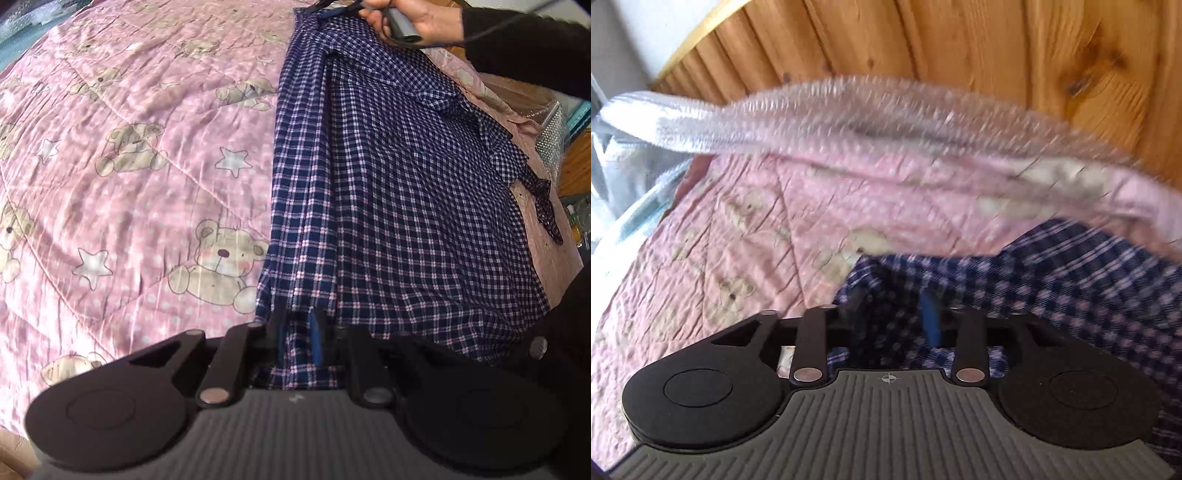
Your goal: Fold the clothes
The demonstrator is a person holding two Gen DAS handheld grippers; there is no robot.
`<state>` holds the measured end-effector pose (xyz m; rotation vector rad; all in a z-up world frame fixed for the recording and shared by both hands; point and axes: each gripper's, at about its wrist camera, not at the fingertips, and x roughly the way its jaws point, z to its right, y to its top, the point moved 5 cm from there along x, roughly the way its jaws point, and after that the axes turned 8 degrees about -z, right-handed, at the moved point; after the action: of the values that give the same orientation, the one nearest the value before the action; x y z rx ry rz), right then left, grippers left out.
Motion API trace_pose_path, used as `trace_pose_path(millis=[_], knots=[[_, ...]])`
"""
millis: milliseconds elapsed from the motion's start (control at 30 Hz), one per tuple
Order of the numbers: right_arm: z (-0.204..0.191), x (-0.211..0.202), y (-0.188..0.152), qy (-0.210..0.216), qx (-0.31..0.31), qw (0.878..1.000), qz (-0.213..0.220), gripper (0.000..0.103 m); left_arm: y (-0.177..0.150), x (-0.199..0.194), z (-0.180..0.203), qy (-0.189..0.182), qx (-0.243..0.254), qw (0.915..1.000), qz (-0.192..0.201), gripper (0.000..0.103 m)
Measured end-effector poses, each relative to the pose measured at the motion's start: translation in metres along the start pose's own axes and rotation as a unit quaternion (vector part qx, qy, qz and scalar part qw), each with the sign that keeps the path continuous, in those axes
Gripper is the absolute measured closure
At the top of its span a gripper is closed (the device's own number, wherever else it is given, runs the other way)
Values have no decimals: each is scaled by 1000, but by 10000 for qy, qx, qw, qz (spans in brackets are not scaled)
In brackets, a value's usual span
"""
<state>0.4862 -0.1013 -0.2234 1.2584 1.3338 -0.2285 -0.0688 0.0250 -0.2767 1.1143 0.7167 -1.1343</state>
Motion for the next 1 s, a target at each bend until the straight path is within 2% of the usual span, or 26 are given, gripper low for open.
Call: trace_pose_path(millis=[67, 133, 200, 267, 300, 333, 367, 433, 467, 500, 533, 600, 667, 733, 767, 833, 900, 933, 967, 1000], knots=[[-9, -36, -3, -156, -151, 9988, 428, 52, 3, -4, 1, -27, -23, 10000, 66, 87], [-33, -49, -27, 199, -486, 9980, 345, 53, 10, -5, 2, -104, -65, 9998, 180, 80], [-52, -45, -58, 430, -839, 9955, -53, 64, 18, -3, 2, -197, -106, 9993, 283, 76], [-46, -27, -89, 174, -920, 9943, -509, 67, 13, 16, 2, -151, -53, 9998, 79, 76], [-35, -26, -98, 68, -812, 9956, -463, 73, 6, 28, 1, -35, -11, 9999, -112, 76], [-25, -26, -106, -38, -703, 9966, -417, 75, -1, 36, 0, 55, 51, 9998, -179, 76], [-16, -29, -113, -127, -552, 9977, -383, 75, -6, 34, 1, 60, 120, 9999, -12, 73], [-10, -57, -116, -40, -53, 9998, -213, 70, -11, 31, -1, -15, -26, 10000, -21, 73], [-10, -75, -121, 136, 119, 9998, -33, 59, -12, 29, -1, -39, -91, 9999, -50, 73], [-11, -93, -129, 213, 226, 9995, 112, 43, -13, 26, -2, -62, -157, 9998, -80, 71], [-11, -105, -140, 142, 297, 9993, 169, 38, -14, 24, -1, -51, -165, 9998, -123, 68], [-6, -127, -167, -125, 459, 9988, 143, 38, -16, 25, 5, 137, 95, 9995, -279, 65], [11, -166, -200, -337, 951, 9942, 369, 38, -17, 24, 11, 339, 368, 9978, -439, 65], [37, -215, -236, -442, 1655, 9825, 735, 36, -13, 19, 23, 569, 758, 9940, -549, 64], [54, -240, -256, -522, 2039, 9733, 918, 32, -11, 15, 30, 620, 963, 9920, -538, 62], [93, -286, -295, -888, 2769, 9484, 1267, 31, -5, 8, 45, 661, 1317, 9879, -475, 60], [132, -317, -332, -1305, 3423, 9182, 1505, 18, 6, 5, 64, 604, 1574, 9849, -393, 58], [150, -323, -344, -1395, 3681, 9070, 1497, 18, 12, 4, 74, 566, 1683, 9835, -352, 58], [165, -324, -353, -1386, 3840, 9012, 1453, 19, 19, 4, 84, 532, 1788, 9820, -301, 58], [175, -320, -356, -1238, 3860, 9034, 1396, 24, 25, 4, 95, 463, 1896, 9805, -231, 58]])
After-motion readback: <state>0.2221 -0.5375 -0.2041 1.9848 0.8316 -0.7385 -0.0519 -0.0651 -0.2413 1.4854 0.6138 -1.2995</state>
